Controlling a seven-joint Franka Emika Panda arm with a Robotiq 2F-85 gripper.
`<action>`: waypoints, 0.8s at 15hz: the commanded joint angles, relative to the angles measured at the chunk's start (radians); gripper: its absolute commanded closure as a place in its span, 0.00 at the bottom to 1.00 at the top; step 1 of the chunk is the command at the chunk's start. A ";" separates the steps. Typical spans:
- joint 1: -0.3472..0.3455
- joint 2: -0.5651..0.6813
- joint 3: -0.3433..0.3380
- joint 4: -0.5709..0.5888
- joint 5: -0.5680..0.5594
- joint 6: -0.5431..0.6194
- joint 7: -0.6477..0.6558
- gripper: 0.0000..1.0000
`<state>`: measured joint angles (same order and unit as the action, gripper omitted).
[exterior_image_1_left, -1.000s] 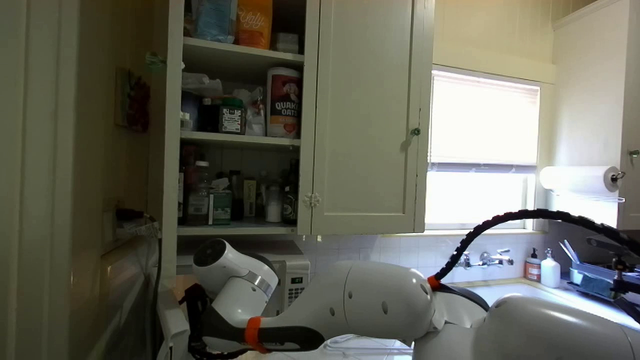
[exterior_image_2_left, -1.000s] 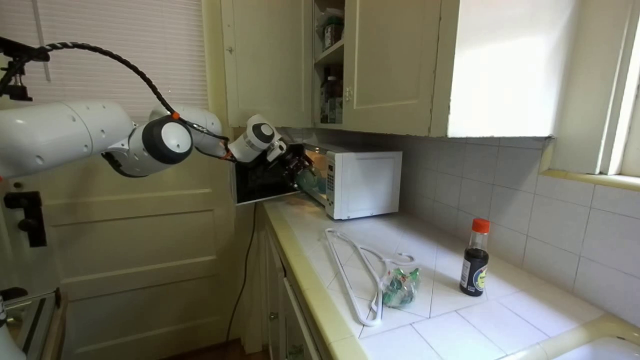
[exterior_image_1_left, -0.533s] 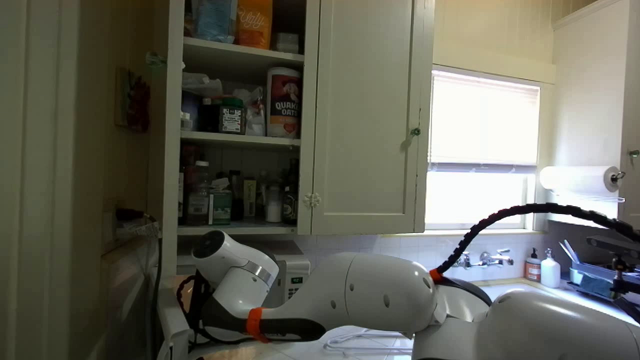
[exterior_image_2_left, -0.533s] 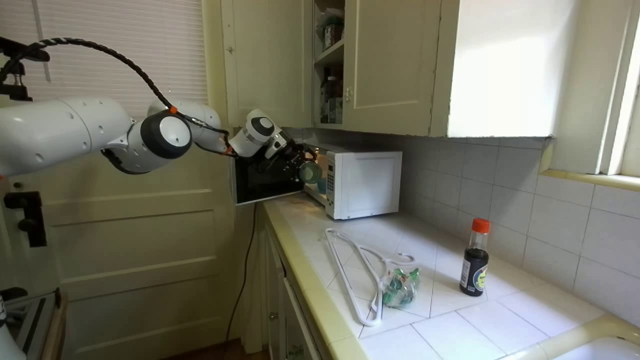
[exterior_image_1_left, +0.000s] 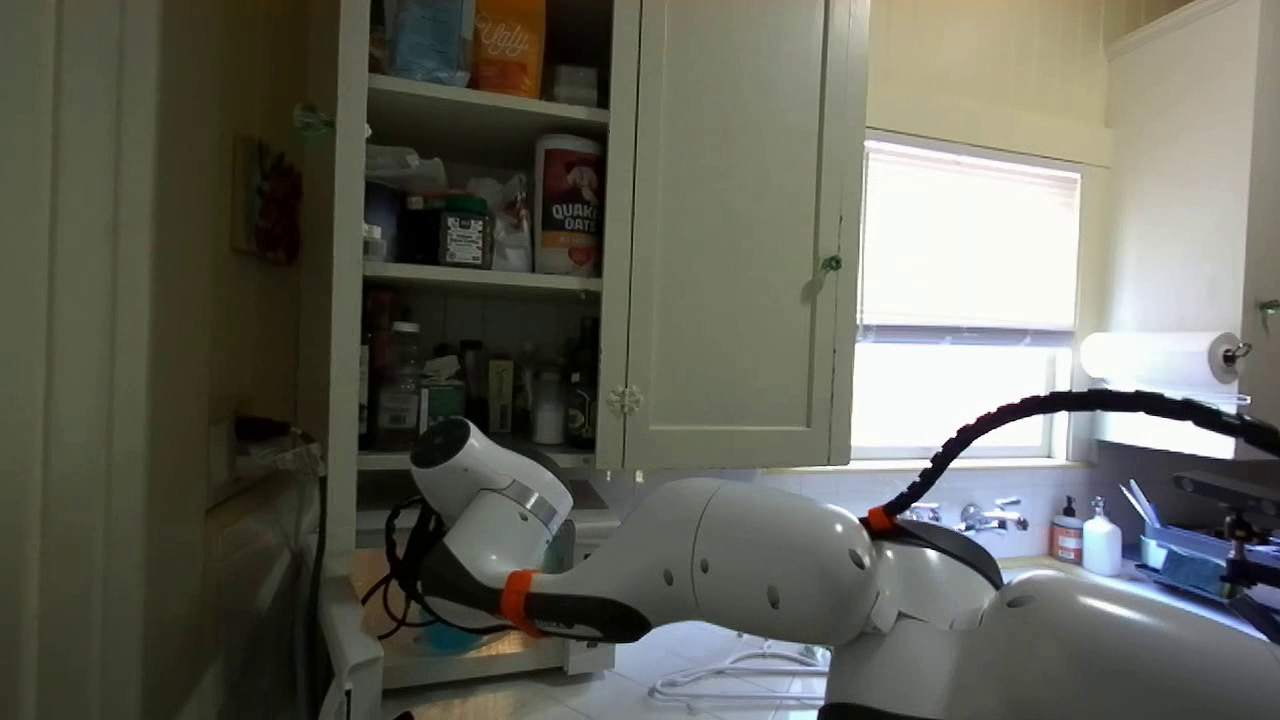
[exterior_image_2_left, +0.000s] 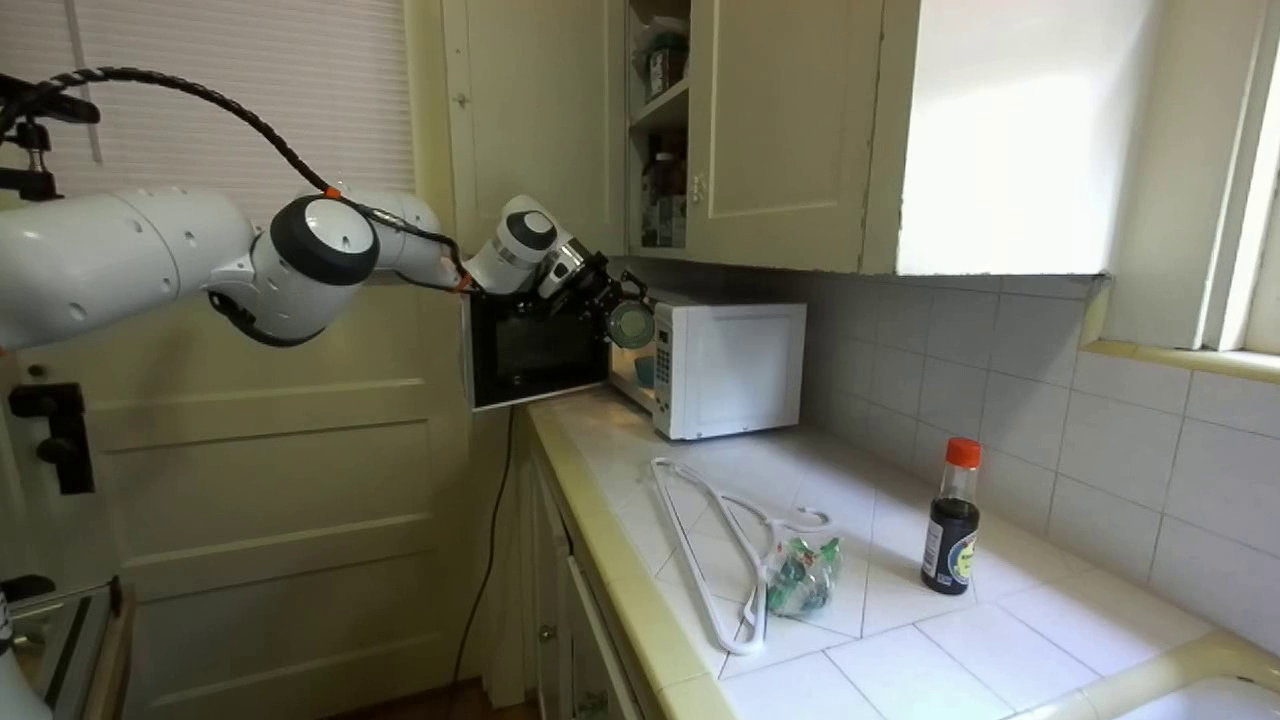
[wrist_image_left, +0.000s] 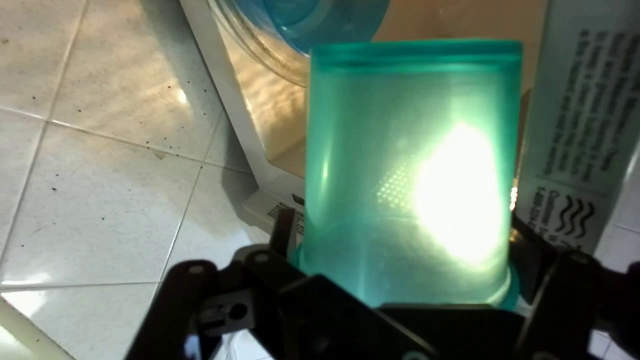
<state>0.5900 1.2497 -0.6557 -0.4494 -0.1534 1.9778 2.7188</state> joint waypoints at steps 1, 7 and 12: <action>0.006 -0.025 0.009 0.001 -0.046 -0.048 0.023 0.29; -0.073 -0.043 0.310 0.000 -0.076 -0.010 -0.361 0.29; -0.116 -0.033 0.469 0.003 -0.053 -0.101 -0.620 0.29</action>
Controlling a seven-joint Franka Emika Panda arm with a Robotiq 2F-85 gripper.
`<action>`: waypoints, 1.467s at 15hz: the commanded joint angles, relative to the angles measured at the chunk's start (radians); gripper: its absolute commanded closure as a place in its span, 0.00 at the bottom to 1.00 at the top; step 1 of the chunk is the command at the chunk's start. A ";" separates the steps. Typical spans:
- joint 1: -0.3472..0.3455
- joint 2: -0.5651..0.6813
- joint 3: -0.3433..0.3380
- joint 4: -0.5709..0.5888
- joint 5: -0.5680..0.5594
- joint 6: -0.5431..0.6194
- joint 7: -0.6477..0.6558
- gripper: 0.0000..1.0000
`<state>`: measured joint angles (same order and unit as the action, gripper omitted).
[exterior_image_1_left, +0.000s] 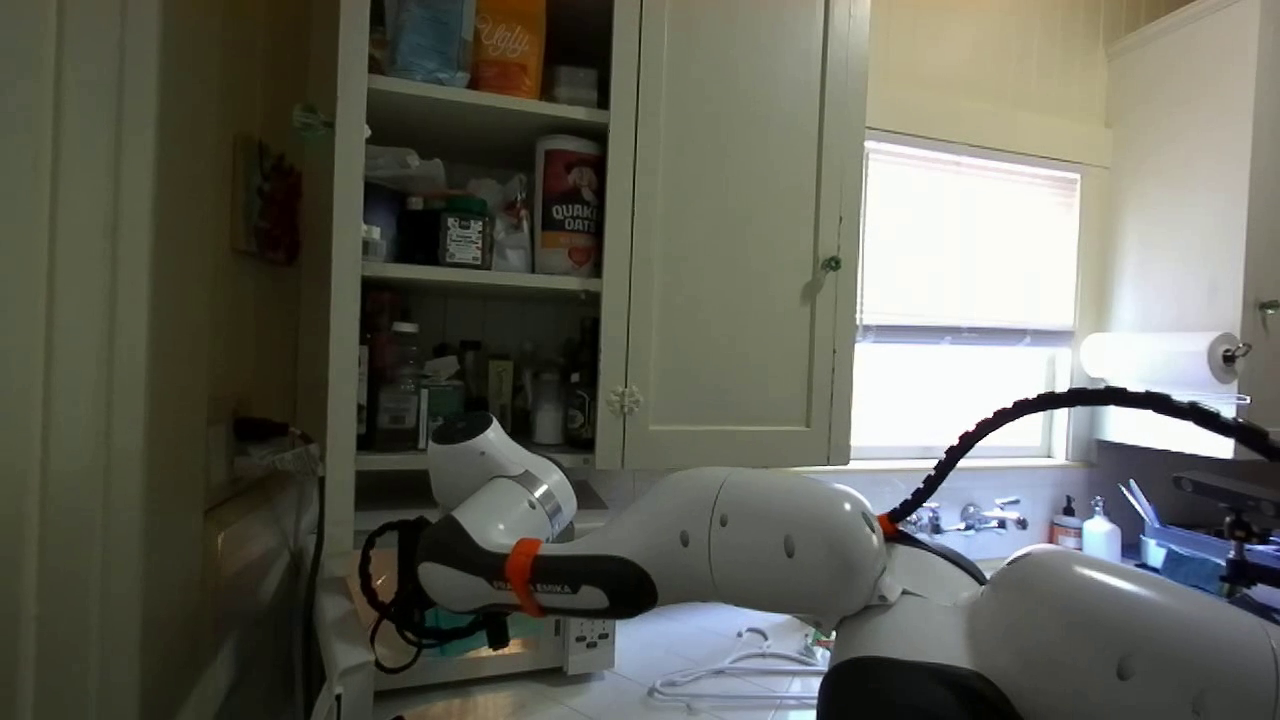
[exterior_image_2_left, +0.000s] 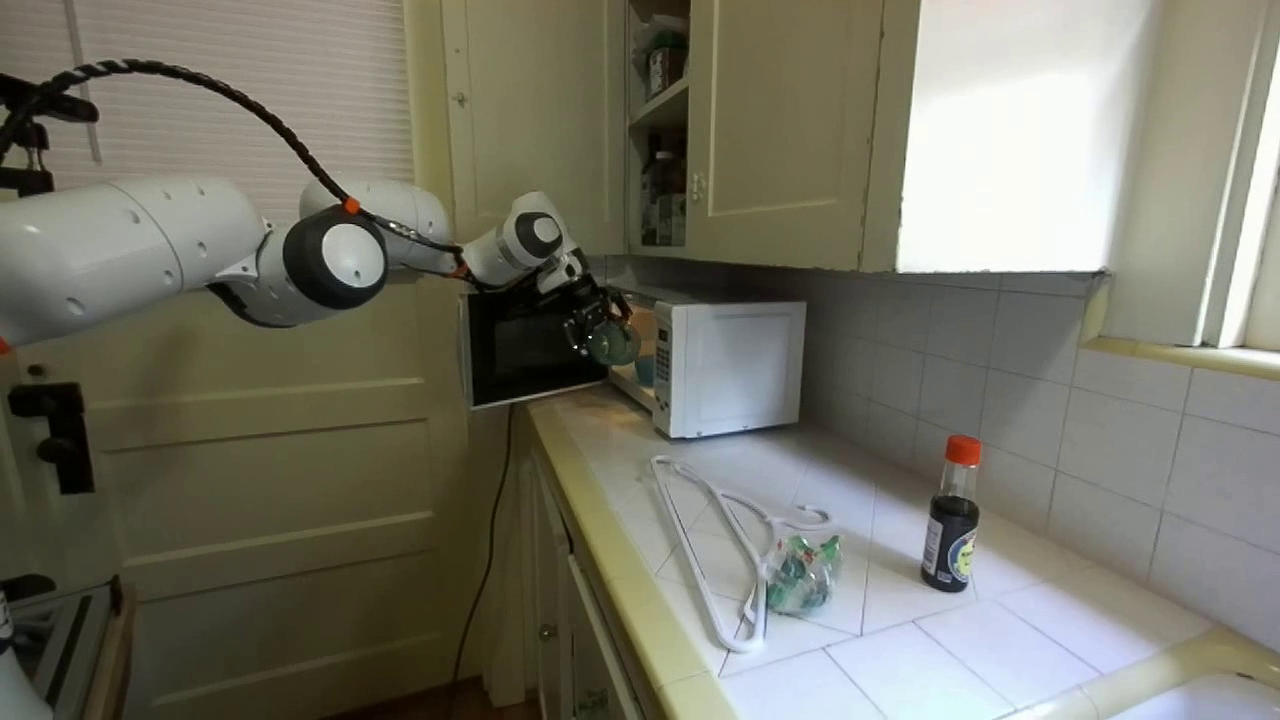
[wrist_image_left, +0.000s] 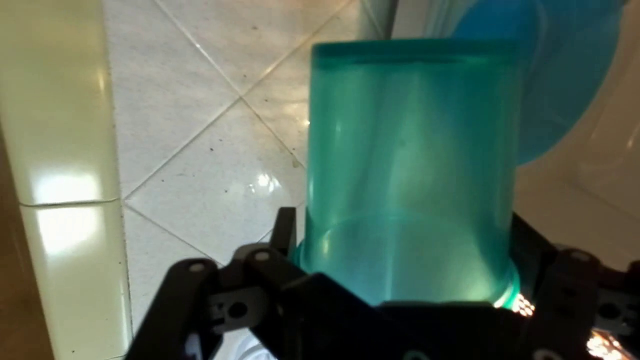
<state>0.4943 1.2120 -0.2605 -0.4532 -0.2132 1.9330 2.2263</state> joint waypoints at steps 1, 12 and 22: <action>-0.021 0.003 0.088 0.001 0.004 -0.093 -0.170 0.29; 0.006 -0.031 0.091 -0.009 -0.040 -0.303 -0.460 0.29; 0.086 -0.081 0.017 0.007 -0.160 -0.465 -0.489 0.29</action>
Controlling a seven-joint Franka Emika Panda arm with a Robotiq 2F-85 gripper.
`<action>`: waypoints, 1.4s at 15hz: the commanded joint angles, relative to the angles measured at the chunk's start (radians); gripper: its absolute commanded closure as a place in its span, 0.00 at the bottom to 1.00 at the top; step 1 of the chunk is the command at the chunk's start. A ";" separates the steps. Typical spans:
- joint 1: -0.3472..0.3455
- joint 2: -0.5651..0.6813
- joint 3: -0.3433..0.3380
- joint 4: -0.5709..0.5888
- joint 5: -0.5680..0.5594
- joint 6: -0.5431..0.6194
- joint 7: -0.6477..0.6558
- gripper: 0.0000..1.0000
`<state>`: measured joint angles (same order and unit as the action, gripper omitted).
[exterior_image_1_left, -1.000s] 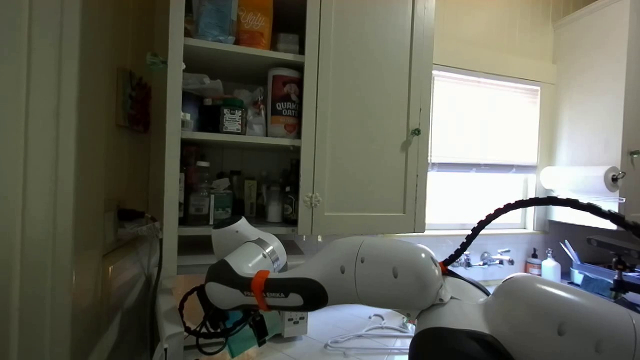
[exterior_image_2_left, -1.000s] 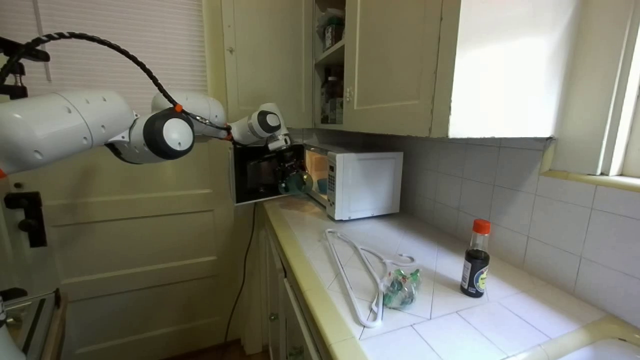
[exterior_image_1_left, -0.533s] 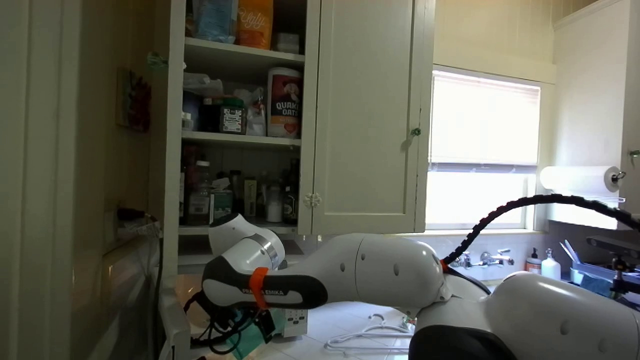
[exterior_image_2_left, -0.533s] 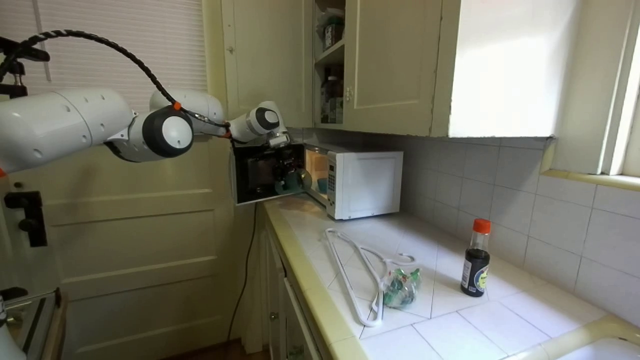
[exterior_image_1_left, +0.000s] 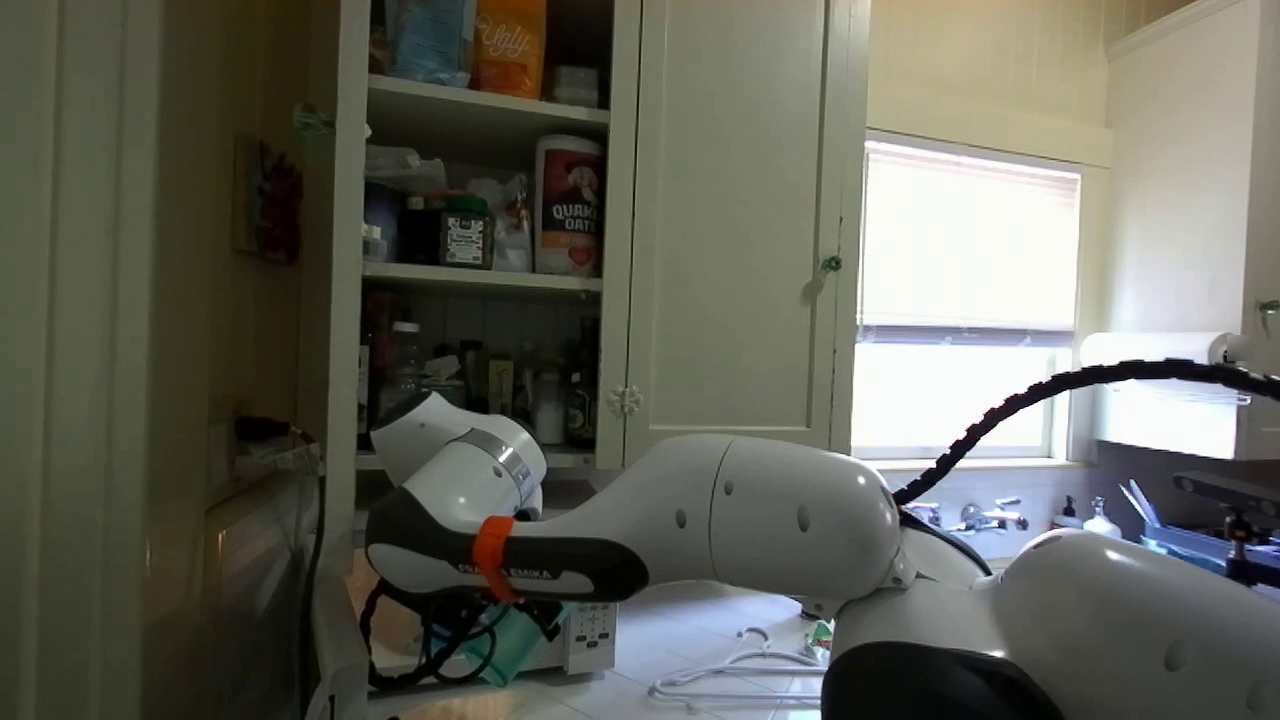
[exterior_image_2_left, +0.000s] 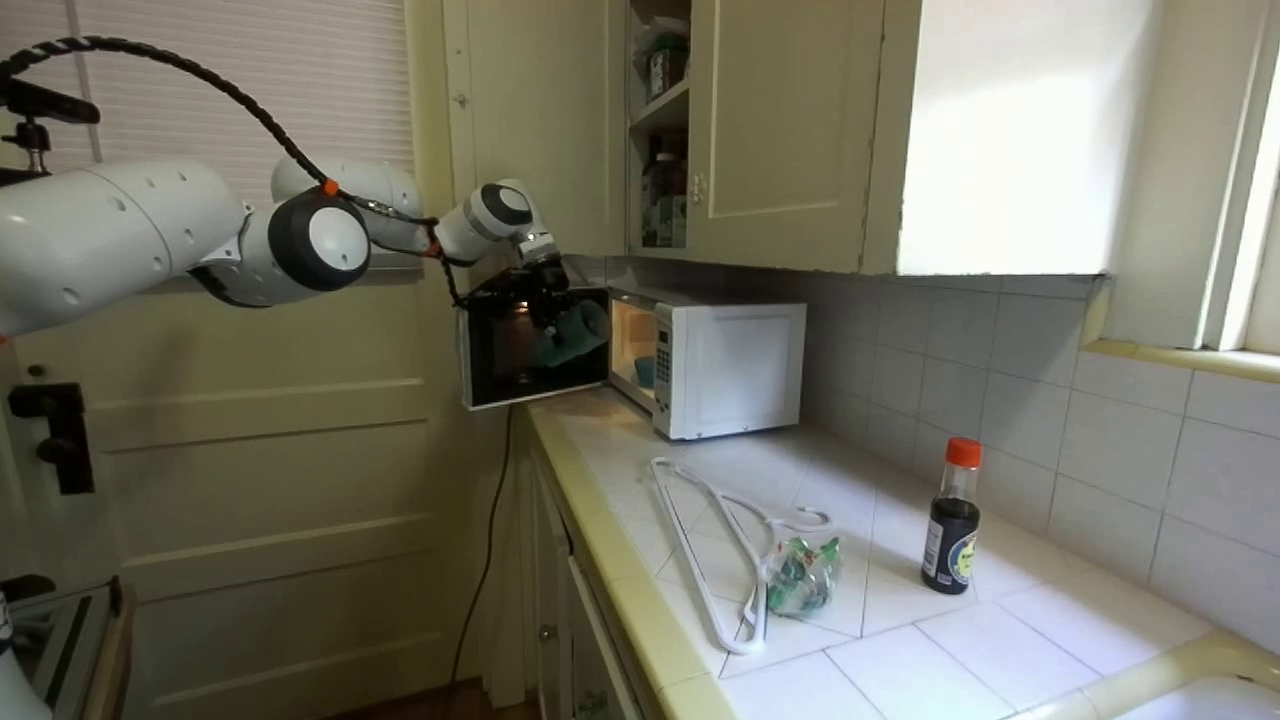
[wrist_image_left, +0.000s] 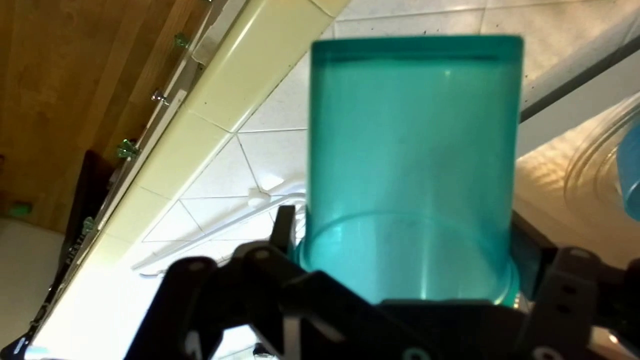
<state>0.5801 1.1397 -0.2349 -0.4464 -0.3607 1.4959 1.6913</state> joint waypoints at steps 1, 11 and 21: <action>0.006 -0.006 -0.028 0.000 -0.040 -0.029 0.024 0.29; -0.054 -0.042 -0.049 0.002 -0.072 0.044 0.009 0.04; -0.074 -0.098 -0.040 0.003 -0.097 0.106 -0.370 0.29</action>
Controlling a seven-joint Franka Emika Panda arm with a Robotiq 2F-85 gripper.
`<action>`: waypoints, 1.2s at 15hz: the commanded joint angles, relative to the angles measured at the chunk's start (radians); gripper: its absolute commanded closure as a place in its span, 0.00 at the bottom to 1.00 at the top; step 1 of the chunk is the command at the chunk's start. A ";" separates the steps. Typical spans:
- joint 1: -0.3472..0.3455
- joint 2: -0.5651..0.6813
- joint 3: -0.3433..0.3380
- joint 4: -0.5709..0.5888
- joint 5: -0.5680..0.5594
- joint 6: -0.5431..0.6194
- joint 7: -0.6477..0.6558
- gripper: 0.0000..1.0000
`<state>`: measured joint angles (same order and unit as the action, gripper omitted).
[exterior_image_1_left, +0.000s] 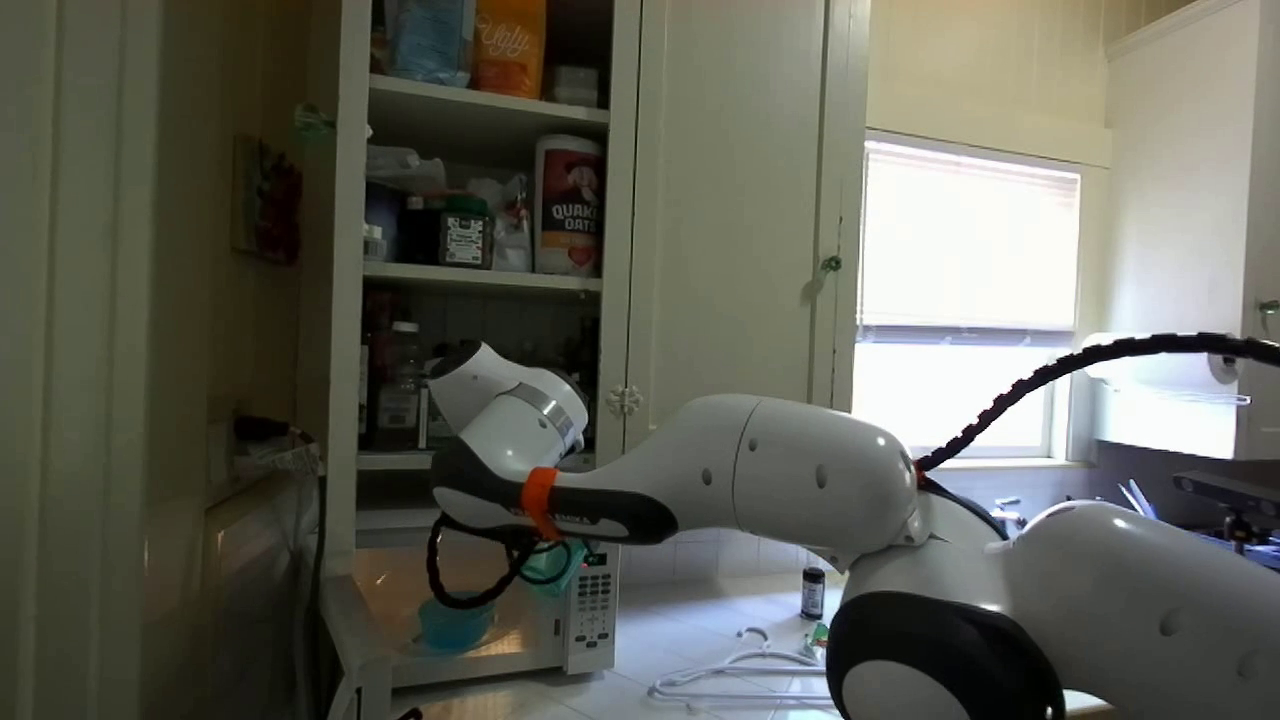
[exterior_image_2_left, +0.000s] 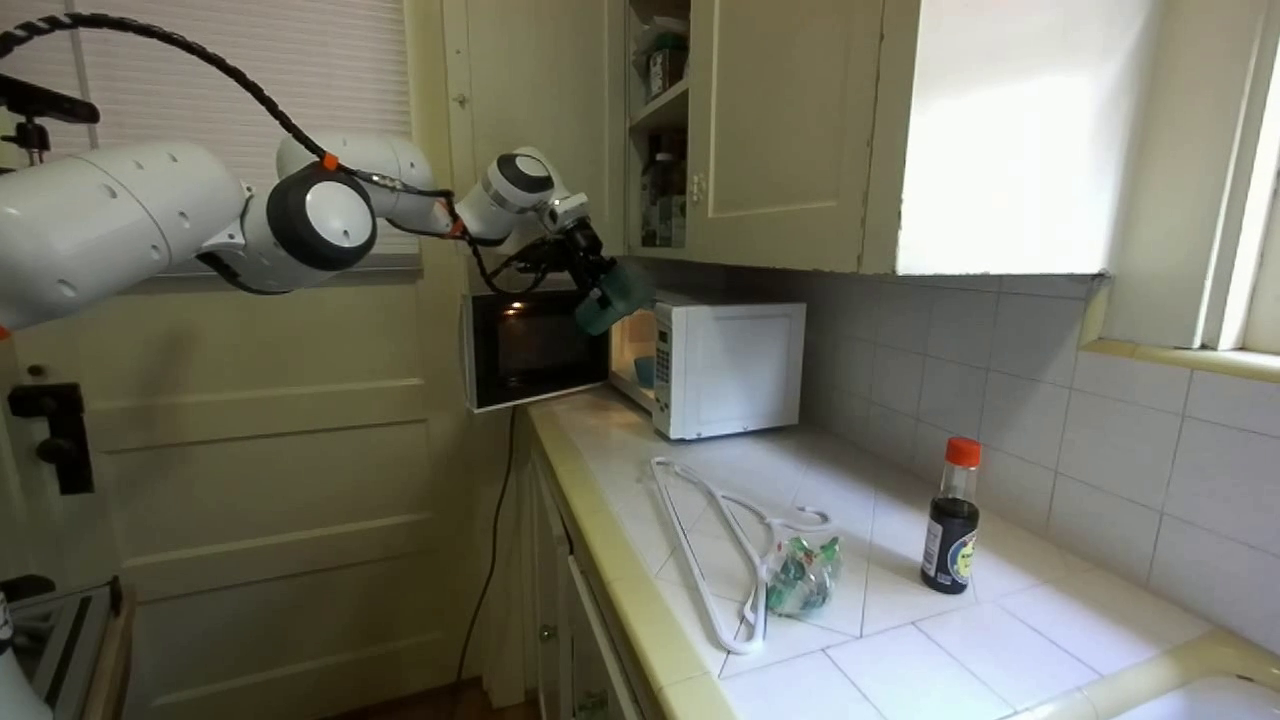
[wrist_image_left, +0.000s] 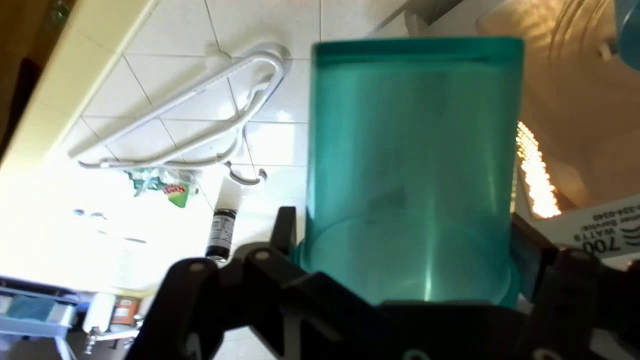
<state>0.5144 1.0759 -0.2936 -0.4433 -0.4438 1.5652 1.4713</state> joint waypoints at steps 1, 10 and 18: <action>-0.004 -0.044 0.019 0.000 -0.015 0.051 -0.200 0.29; 0.051 -0.069 -0.054 0.002 -0.122 0.316 -0.414 0.29; -0.022 -0.059 -0.122 -0.003 -0.244 0.786 -0.422 0.29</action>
<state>0.5330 1.0075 -0.4062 -0.4464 -0.6510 2.1878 1.0479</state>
